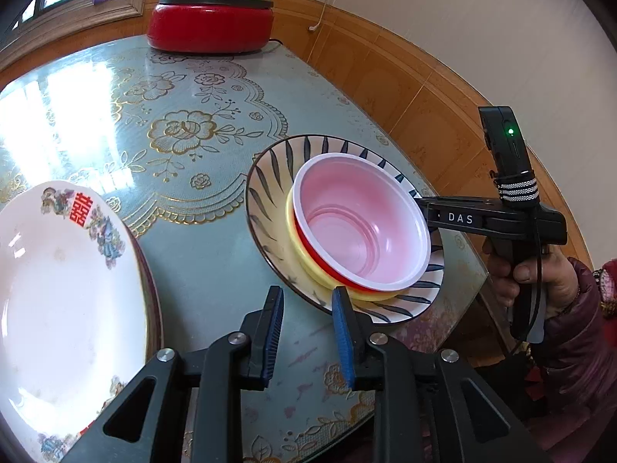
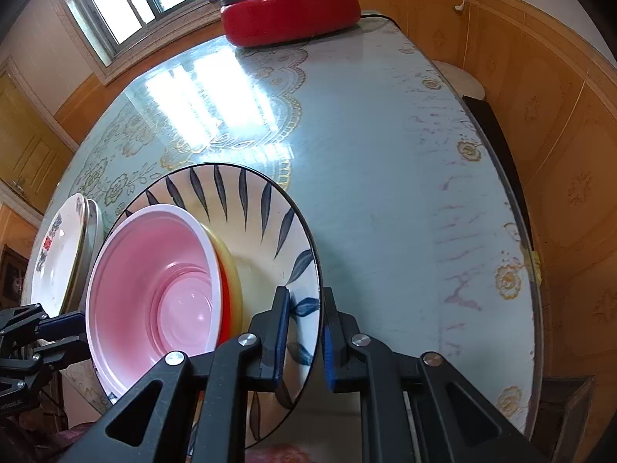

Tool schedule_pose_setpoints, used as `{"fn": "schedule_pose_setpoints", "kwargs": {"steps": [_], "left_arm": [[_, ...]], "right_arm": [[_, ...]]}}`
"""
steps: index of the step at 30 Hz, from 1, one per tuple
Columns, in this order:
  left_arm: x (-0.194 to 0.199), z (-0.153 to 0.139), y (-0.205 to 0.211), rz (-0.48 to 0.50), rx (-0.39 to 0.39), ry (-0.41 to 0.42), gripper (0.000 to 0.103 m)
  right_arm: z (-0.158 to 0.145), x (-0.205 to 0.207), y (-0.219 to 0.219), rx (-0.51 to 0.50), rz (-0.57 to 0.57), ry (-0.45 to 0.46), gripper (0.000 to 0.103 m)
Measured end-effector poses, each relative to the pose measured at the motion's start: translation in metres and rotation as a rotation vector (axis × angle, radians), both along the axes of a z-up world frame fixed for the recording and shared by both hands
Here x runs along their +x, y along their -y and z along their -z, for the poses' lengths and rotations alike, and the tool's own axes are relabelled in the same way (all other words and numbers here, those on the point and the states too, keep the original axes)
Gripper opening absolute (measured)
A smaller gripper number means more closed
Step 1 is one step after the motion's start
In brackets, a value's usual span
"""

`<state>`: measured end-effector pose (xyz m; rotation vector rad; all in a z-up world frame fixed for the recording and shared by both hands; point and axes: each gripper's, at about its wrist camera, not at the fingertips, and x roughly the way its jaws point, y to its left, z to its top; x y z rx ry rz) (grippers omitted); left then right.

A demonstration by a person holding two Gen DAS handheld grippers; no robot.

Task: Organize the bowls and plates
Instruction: 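Grasp the blue-leaf bowl rim with both grippers, holding the nested bowls, then lift the nested bowl stack with both grippers toward the plate stack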

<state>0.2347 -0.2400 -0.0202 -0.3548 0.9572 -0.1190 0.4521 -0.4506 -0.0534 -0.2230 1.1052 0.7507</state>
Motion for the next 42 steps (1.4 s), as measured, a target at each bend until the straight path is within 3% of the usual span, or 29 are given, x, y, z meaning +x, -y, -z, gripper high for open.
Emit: {"fn": "schedule_pose_setpoints", "kwargs": {"steps": [13,18,33,42], "left_arm": [[0.020,0.004,0.005,-0.026,0.013,-0.020,0.024],[0.016,-0.005,0.006,-0.029,-0.006,0.003,0.024],[0.053,0.006,0.020,-0.017,0.082,-0.047,0.024],[0.061,0.016,0.013,-0.032,0.035,-0.016,0.024]], "right_arm": [[0.007,0.026,0.035,0.083,0.074,-0.093,0.021],[0.007,0.028,0.037,0.101,0.065,-0.084,0.021],[0.006,0.026,0.036,0.114,0.026,-0.032,0.021],[0.004,0.028,0.035,0.108,-0.019,-0.013,0.020]]}}
